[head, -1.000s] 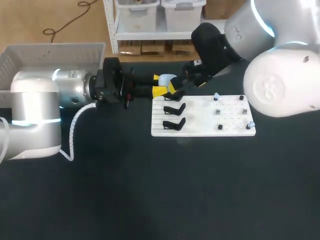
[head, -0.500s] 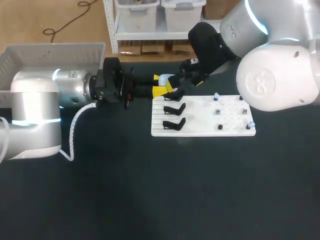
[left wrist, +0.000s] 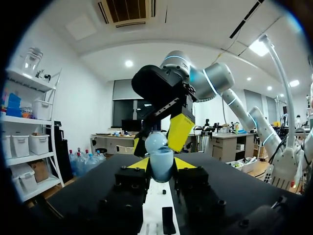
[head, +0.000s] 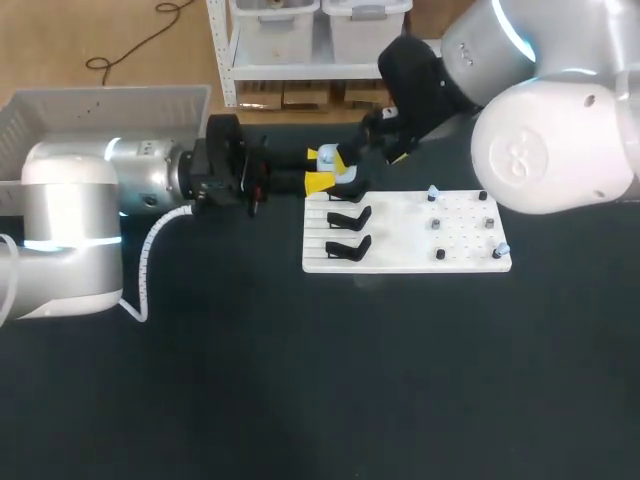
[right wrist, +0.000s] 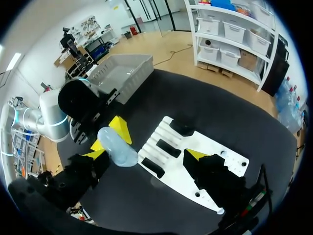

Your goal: Pick up each earbud case from the left stands, insert the matching earbuds, close the lid, and place the case in the box.

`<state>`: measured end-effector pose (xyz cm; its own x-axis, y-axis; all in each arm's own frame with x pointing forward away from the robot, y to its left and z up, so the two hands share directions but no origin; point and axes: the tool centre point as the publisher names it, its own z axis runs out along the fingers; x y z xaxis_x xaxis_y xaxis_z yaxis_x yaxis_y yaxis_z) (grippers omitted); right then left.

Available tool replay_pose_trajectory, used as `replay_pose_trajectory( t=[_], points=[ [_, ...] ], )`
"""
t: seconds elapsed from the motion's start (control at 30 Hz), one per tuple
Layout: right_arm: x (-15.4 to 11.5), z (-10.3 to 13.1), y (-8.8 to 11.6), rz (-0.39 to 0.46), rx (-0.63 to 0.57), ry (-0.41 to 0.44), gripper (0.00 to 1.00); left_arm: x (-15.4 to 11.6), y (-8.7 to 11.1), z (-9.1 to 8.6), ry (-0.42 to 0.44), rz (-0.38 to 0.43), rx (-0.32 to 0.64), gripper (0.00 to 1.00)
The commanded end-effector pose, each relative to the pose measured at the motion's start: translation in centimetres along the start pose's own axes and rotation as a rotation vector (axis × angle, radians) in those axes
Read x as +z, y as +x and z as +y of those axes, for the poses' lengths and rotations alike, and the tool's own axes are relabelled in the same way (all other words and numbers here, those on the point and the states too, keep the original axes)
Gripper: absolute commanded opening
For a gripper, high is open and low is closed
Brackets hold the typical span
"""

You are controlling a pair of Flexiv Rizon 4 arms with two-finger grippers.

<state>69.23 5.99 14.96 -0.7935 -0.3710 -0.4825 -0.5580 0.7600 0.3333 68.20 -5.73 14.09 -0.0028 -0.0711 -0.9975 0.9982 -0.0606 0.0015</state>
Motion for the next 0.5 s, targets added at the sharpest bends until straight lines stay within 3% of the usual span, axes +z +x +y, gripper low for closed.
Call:
replay_pose_trajectory(
  t=[0.03,0.27,0.5],
  points=[
    [-0.6,0.0,-0.2,-0.017,0.002,0.011,1.00,0.0,0.1,0.0,0.000,-0.002,0.002,0.00],
    [-2.4,0.4,-1.1,-0.055,-0.018,0.029,1.00,0.0,0.1,0.0,0.000,-0.002,0.002,0.00],
    [-5.8,-0.1,0.1,-0.042,-0.131,0.102,1.00,0.0,0.1,0.0,0.000,-0.002,0.002,0.00]
  ],
)
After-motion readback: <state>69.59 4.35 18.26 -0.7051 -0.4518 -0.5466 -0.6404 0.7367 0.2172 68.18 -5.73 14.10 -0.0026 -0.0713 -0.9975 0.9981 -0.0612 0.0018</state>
